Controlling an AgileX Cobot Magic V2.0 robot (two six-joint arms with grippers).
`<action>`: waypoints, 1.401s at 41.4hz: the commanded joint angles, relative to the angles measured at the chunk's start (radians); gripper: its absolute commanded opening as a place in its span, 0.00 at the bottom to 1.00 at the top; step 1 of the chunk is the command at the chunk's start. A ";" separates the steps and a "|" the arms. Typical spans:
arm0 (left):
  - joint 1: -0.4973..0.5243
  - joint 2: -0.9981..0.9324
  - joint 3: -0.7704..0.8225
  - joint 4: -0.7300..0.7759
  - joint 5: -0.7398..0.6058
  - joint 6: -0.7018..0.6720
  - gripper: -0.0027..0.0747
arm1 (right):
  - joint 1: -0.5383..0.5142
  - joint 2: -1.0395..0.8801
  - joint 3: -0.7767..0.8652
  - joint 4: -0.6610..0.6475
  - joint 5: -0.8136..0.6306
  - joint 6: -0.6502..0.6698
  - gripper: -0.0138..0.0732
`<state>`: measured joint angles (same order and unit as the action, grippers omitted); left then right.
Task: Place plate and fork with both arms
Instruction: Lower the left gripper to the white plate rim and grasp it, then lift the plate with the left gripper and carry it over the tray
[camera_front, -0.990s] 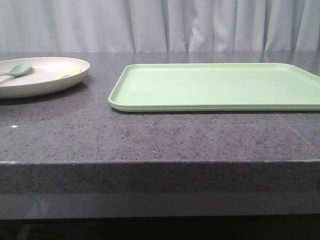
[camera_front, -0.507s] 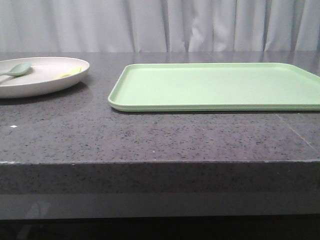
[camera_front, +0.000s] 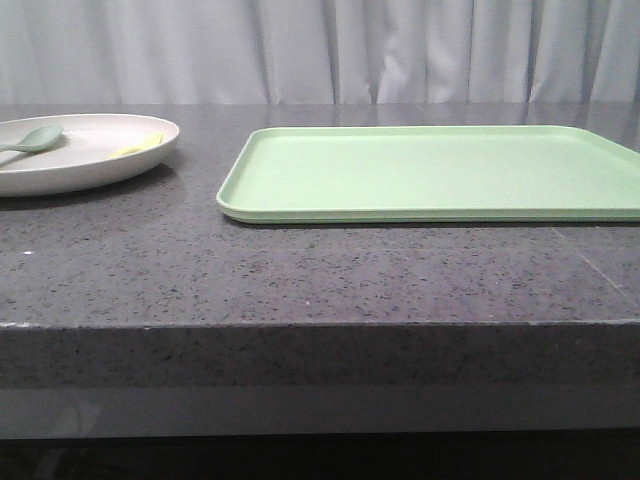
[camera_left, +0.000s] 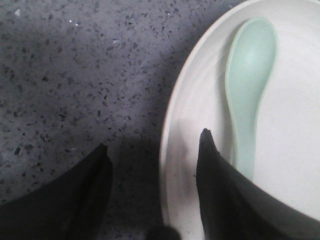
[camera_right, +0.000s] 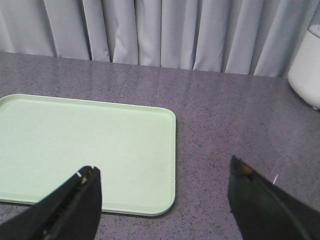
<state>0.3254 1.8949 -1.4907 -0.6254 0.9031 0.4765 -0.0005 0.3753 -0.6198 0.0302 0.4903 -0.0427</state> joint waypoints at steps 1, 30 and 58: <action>0.001 -0.036 -0.033 -0.049 -0.019 0.003 0.50 | -0.006 0.015 -0.032 -0.012 -0.076 -0.007 0.79; 0.001 -0.028 -0.045 -0.148 0.023 0.003 0.01 | -0.006 0.015 -0.032 -0.012 -0.076 -0.007 0.79; -0.281 -0.093 -0.203 -0.088 -0.016 -0.289 0.01 | -0.006 0.015 -0.032 -0.012 -0.077 -0.007 0.79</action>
<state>0.1132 1.8656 -1.6354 -0.6977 0.9292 0.2600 -0.0005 0.3753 -0.6198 0.0302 0.4903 -0.0427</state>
